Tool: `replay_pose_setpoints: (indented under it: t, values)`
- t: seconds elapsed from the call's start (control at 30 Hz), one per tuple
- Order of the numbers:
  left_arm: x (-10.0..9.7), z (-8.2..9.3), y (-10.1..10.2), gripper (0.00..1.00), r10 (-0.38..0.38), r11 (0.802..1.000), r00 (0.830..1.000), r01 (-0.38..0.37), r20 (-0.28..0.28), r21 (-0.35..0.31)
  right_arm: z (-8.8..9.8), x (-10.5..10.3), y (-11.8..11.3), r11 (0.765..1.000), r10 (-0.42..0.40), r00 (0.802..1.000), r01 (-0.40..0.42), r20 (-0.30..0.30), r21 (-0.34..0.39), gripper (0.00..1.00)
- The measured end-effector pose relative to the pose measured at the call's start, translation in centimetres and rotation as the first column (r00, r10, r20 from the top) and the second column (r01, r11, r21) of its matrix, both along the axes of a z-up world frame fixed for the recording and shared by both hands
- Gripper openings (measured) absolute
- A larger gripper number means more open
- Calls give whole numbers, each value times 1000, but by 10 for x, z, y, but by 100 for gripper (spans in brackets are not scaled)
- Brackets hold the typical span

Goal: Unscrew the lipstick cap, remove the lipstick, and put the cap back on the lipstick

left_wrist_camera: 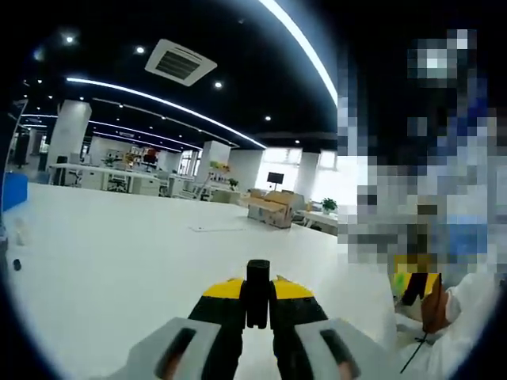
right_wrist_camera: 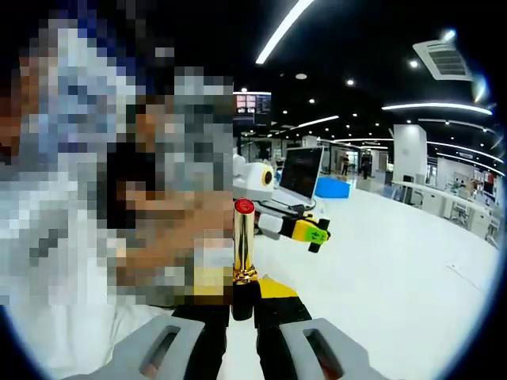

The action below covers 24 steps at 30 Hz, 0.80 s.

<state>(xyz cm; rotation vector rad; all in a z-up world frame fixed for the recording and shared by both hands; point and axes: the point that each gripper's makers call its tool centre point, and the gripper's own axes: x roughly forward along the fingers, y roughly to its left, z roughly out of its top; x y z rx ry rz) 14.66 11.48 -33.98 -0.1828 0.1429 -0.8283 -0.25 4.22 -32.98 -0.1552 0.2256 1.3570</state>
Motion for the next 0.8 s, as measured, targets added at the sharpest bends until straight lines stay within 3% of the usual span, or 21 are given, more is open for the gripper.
replay_pose_setpoints:
  t: [0.7, 0.8]
  values:
    - [9, -17, 2, 13, 18, 1000, 999, -18, -37, 21, -2, -1, 2, 1000, 7, 1000, -7, -5, -5, 11]
    - [12, -24, 3, 13, 26, 999, 998, -23, -62, 39, -1, 0, 1, 1000, 4, 1000, -4, -4, -2, 11]
